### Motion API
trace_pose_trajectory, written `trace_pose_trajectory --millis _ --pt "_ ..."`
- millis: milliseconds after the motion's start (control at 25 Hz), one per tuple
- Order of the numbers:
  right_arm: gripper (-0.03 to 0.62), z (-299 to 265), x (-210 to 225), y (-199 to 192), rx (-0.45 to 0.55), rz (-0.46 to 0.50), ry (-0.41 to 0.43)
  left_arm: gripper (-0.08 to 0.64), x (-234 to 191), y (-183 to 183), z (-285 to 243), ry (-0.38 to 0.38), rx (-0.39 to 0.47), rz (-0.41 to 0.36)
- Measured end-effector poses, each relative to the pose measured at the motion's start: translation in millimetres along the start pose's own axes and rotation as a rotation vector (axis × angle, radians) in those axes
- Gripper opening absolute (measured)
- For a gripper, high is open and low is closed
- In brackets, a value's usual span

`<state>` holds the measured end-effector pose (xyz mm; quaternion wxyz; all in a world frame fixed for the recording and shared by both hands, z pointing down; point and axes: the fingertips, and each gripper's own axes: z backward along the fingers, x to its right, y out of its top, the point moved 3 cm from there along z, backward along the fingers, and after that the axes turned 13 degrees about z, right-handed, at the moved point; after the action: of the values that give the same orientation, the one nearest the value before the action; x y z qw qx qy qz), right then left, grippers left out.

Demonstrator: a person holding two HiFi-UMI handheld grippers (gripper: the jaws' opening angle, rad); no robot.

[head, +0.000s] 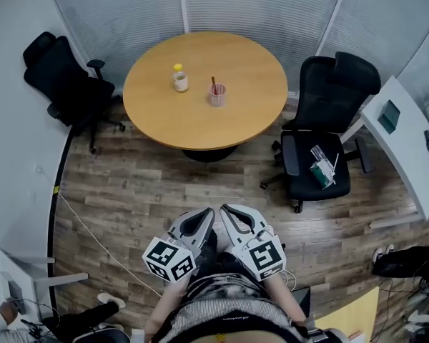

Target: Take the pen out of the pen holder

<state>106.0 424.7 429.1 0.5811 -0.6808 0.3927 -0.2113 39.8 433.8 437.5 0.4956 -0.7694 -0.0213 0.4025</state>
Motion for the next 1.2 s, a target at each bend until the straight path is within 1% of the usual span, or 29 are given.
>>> trace_pose_trajectory --millis 280,360,560,760,1200 --pt "0.026 -46.9 40.4 11.3 0.004 -0.005 -0.057 0.003 -31.3 45.1 -37.5 -0.062 -0.018 -0.031" --pt "0.026 -61.5 51.6 14.1 0.006 0.011 -0.067 0.003 -42.1 57.5 -47.6 -0.075 -0.024 -0.041" --pt "0.026 -94.9 70.6 18.8 0.007 -0.010 -0.081 0.003 -66.5 78.4 -68.4 -0.094 -0.040 -0.042" --pt "0.026 -125.7 80.1 22.1 0.003 -0.040 -0.083 0.003 -89.1 91.2 -78.5 -0.105 -0.056 -0.021" --pt "0.026 -181.1 82.9 24.2 -0.019 -0.037 -0.088 0.003 -136.9 120.2 -79.4 -0.113 -0.063 -0.020"
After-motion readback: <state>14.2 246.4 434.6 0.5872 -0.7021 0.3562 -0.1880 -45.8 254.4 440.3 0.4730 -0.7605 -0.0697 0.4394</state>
